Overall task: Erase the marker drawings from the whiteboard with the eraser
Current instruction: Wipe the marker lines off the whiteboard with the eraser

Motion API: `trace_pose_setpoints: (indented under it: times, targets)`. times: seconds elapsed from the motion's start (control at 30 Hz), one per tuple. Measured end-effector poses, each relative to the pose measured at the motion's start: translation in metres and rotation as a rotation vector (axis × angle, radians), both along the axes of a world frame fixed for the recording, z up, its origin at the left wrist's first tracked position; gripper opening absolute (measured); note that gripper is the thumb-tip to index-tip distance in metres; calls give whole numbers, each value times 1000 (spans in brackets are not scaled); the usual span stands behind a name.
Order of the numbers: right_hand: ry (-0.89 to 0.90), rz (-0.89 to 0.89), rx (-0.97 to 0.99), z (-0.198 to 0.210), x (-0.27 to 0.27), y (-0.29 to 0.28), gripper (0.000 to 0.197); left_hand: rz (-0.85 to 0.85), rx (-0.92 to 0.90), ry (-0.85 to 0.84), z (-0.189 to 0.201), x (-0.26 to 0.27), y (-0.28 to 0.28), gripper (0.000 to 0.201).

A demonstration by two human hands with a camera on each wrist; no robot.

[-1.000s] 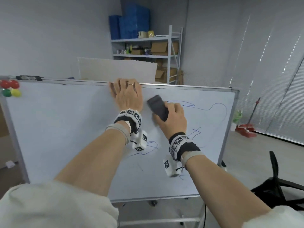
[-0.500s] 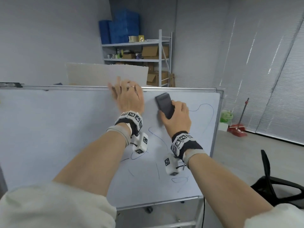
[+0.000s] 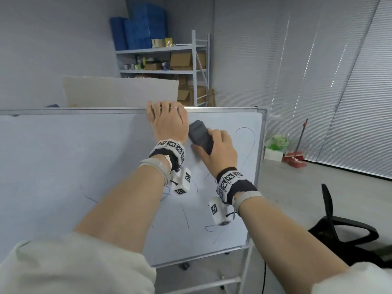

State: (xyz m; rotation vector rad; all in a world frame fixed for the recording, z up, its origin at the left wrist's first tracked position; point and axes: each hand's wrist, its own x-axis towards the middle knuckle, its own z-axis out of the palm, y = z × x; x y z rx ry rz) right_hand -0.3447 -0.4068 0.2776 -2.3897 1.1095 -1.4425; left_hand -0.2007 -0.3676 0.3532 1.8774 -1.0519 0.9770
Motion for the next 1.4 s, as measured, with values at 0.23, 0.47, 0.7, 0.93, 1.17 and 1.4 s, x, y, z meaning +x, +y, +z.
trace_pose_setpoints:
  times: [0.23, 0.47, 0.7, 0.93, 1.17, 1.4]
  targets:
    - [-311, -466, 329, -15, -67, -55, 59, 39, -51, 114, 7, -22, -16, 47]
    - [-111, -181, 7, 2, -43, -48, 58, -117, -1, -80, -7, -53, -46, 39]
    - [-320, -438, 314, -28, -73, -80, 59, -140, -26, -84, -9, -46, -53, 32]
    - [-187, -238, 44, -15, -53, -70, 56, -157, 3, -77, -10, -41, -53, 33]
    - [-321, -322, 374, -57, -54, -57, 55, -156, 56, -40, -7, -35, -52, 37]
    - [-221, -144, 272, -49, -43, -46, 53, -182, 69, -95, -11, -31, -54, 38]
